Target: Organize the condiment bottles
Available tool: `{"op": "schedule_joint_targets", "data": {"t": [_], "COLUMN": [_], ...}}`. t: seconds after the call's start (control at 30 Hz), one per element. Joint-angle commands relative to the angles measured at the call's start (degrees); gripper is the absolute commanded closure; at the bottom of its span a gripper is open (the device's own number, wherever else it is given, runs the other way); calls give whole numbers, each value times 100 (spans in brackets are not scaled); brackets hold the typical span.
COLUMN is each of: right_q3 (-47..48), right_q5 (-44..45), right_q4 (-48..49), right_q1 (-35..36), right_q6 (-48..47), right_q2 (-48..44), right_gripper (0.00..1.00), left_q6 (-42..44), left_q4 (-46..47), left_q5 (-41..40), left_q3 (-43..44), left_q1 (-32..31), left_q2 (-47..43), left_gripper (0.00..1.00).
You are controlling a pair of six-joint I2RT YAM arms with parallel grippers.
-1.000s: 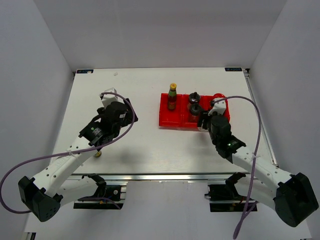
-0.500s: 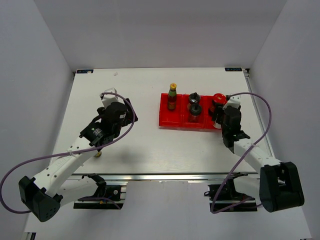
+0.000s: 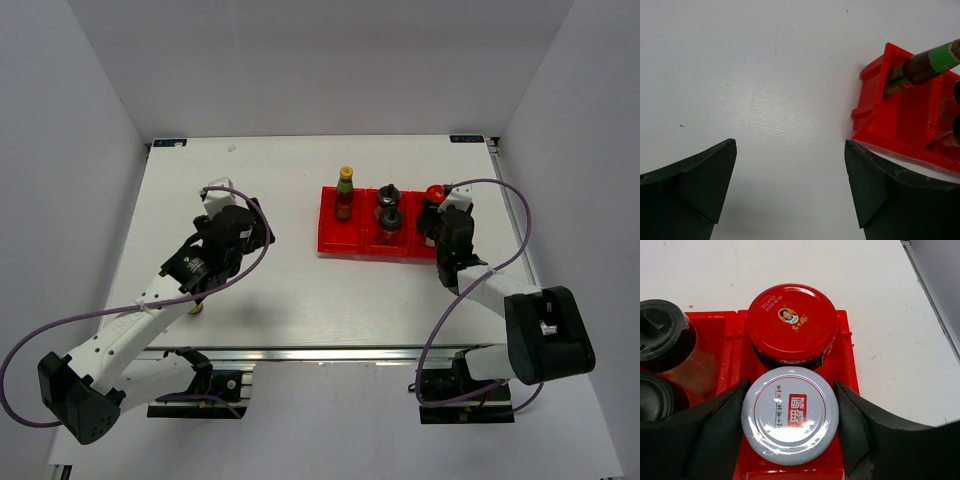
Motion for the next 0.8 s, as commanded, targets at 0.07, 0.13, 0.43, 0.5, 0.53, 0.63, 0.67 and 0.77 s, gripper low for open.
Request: {"op": "schedule_joint_targets", "data": {"t": [0.07, 0.13, 0.43, 0.5, 0.53, 0.63, 0.67, 0.77], "right_q3": [179, 101, -207, -234, -216, -67, -41, 100], "right_q5": [309, 309, 344, 415, 423, 485, 528, 433], "right_q4": [1413, 1474, 1791, 1669, 1572, 959, 834, 264], "right_q1": [-25, -33, -25, -33, -25, -33, -25, -33], "right_q6": [-28, 77, 543, 605, 561, 561, 596, 596], "right_q2": [173, 235, 508, 516, 508, 341, 201, -89], "right_gripper": [93, 93, 77, 66, 57, 36, 33, 19], "left_q6": [-12, -47, -311, -416, -495, -653, -697, -908], "left_q4": [26, -9, -299, -518, -580, -730, -774, -1125], "left_q5": [-144, -162, -250, -302, -311, -276, -259, -232], "left_q3": [-58, -58, -49, 4, 12, -14, -23, 39], "left_q1": [-19, -19, -19, -19, -19, -19, -19, -19], "left_q2": [-113, -104, -166, -157, -148, -192, -218, -253], "left_gripper": [2, 2, 2, 2, 2, 2, 2, 2]}}
